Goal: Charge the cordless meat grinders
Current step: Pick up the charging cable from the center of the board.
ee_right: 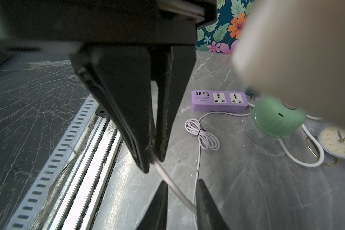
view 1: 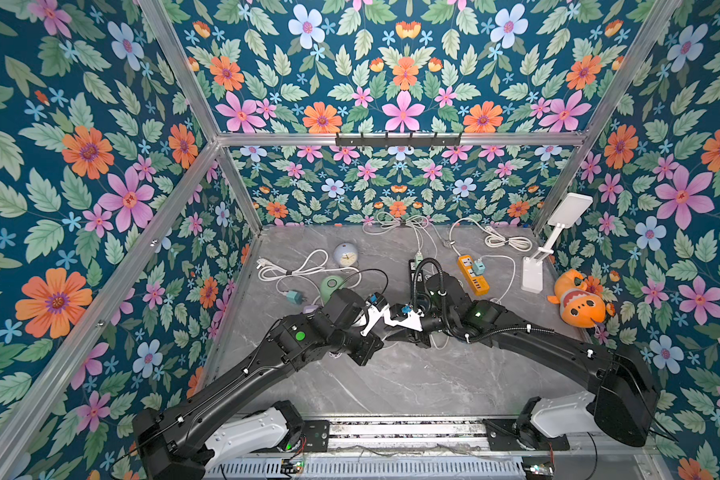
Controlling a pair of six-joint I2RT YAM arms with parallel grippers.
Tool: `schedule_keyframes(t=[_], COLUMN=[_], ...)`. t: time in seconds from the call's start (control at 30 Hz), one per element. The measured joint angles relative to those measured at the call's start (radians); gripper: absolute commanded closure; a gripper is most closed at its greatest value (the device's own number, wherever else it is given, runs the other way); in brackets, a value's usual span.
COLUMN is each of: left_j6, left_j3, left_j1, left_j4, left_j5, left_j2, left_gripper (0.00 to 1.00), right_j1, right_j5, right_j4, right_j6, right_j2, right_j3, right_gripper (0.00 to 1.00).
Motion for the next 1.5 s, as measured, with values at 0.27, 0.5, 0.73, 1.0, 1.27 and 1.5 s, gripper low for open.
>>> schedule_keyframes(t=[0.27, 0.5, 0.73, 1.0, 1.27, 1.5], left_j6=[-0.003, -0.013, -0.064, -0.357, -0.800, -0.997], left_j3=[-0.002, -0.001, -0.027, -0.206, -0.308, -0.376], left_j1=[0.001, 0.006, 0.113, 0.372, 0.390, 0.399], left_j4=[0.000, 0.005, 0.024, 0.208, 0.567, 0.774], left_j5=[-0.012, -0.027, -0.131, 0.104, 0.373, 0.390], left_j2=[-0.011, -0.014, -0.071, -0.136, -0.069, -0.063], left_gripper=[1.00, 0.40, 0.32, 0.43, 0.49, 0.50], right_j1=[0.003, 0.004, 0.002, 0.002, 0.011, 0.054], right_j5=[-0.005, 0.002, 0.087, 0.365, 0.662, 0.758], right_j4=[-0.029, -0.029, -0.020, 0.091, 0.232, 0.301], right_j6=[-0.008, -0.010, 0.020, 0.187, 0.236, 0.215], right_j2=[0.008, 0.006, -0.006, -0.013, -0.018, -0.020], right_j3=[0.001, -0.001, -0.051, -0.105, -0.148, -0.153], right_gripper=[1.00, 1.00, 1.00, 1.00, 1.00, 1.00])
